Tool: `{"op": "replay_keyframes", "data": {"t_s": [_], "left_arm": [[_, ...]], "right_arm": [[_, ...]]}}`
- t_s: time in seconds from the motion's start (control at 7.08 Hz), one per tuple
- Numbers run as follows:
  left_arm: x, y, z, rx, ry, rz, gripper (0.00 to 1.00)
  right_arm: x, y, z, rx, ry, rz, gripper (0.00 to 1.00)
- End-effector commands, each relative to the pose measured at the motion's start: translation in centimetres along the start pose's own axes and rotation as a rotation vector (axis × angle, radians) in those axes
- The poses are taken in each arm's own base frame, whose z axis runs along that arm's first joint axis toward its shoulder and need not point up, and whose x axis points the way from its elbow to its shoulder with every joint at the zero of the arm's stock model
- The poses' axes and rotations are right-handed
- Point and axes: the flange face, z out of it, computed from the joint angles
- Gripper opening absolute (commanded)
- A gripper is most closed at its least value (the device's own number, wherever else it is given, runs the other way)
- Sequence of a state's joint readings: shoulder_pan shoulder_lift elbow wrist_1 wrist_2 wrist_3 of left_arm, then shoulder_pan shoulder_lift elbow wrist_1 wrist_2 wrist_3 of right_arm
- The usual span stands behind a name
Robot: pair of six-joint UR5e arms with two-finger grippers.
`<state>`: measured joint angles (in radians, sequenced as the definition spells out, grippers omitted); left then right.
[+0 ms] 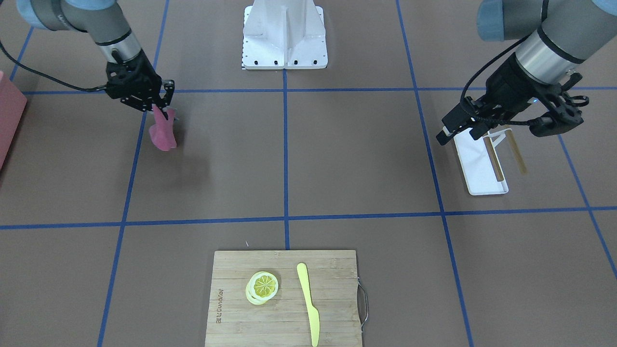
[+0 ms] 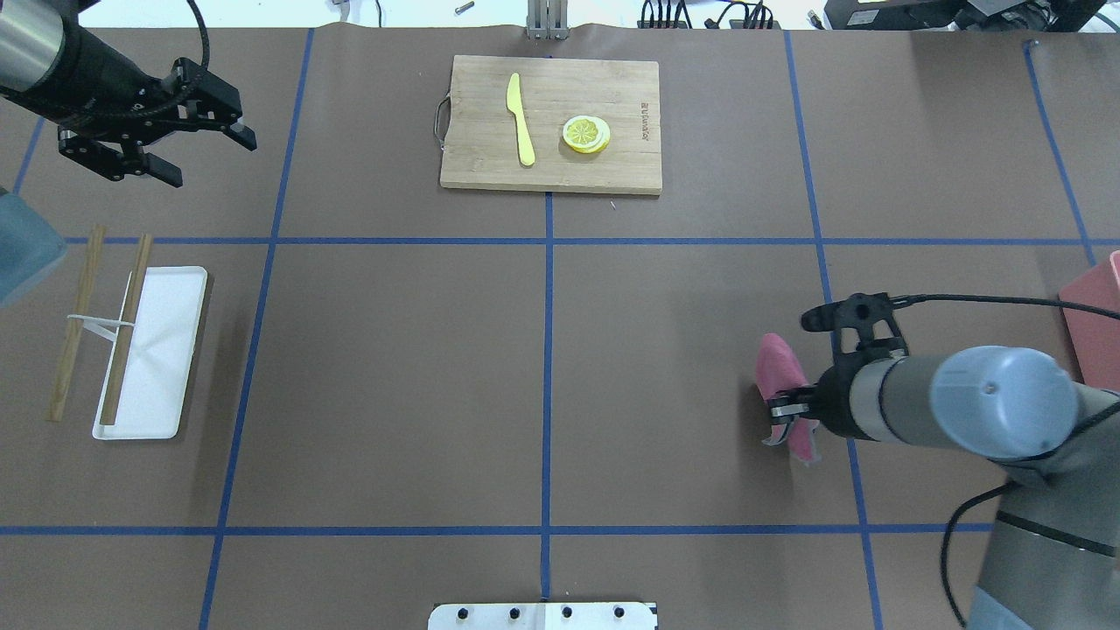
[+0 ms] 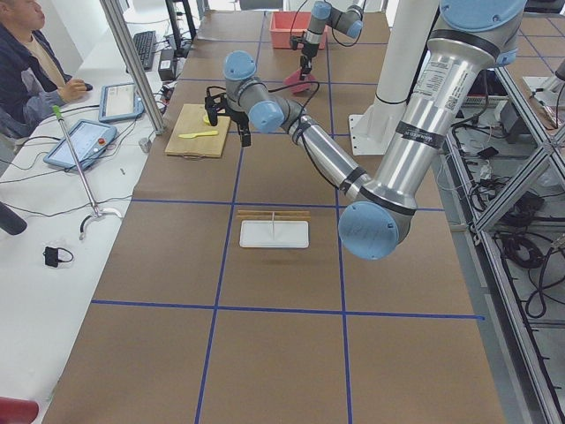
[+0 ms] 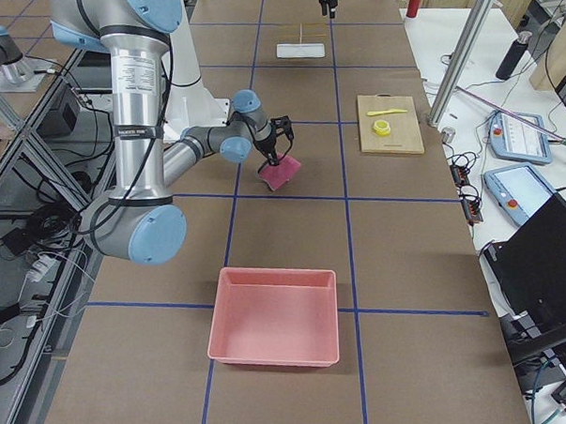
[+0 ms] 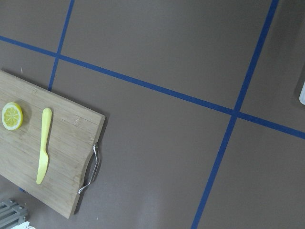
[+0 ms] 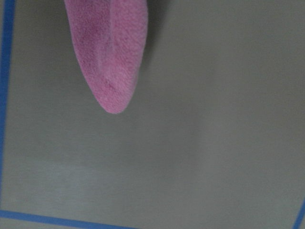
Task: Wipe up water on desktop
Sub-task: 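Wipe the towel across the table surface with the right gripper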
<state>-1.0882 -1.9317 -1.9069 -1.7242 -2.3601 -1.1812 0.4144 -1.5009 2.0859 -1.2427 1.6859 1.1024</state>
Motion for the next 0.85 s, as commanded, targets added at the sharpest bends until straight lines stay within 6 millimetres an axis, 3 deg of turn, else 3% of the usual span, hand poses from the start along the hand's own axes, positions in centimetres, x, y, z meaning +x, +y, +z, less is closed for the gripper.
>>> {"op": "replay_keyframes", "data": {"t_s": [0.0, 0.14, 0.28, 0.42, 0.56, 0.71], "left_arm": [[-6.3, -1.8, -1.5, -0.011, -0.024, 0.094, 0.97], [-9.4, -2.6, -3.1, -0.01, -0.024, 0.123, 0.97], [-12.3, -2.5, -2.7, -0.023, -0.045, 0.185, 0.97], [-14.3, -2.3, -2.7, -0.03, -0.06, 0.212, 0.97], [-14.9, -2.3, -3.1, -0.022, -0.062, 0.205, 0.97], [-15.4, -2.3, -3.0, -0.024, -0.069, 0.195, 0.97]], "right_arm": [[-14.3, 0.7, -0.8, -0.084, 0.021, 0.11, 0.0], [-15.8, 1.6, -0.9, -0.081, 0.009, 0.123, 0.0], [-14.9, 1.3, -0.5, -0.078, 0.027, 0.121, 0.0], [-12.1, 0.6, 0.2, -0.079, 0.067, 0.135, 0.0], [-7.9, -0.3, 0.7, -0.105, 0.113, 0.131, 0.0], [-2.3, -1.3, 0.7, -0.157, 0.156, 0.082, 0.0]]}}
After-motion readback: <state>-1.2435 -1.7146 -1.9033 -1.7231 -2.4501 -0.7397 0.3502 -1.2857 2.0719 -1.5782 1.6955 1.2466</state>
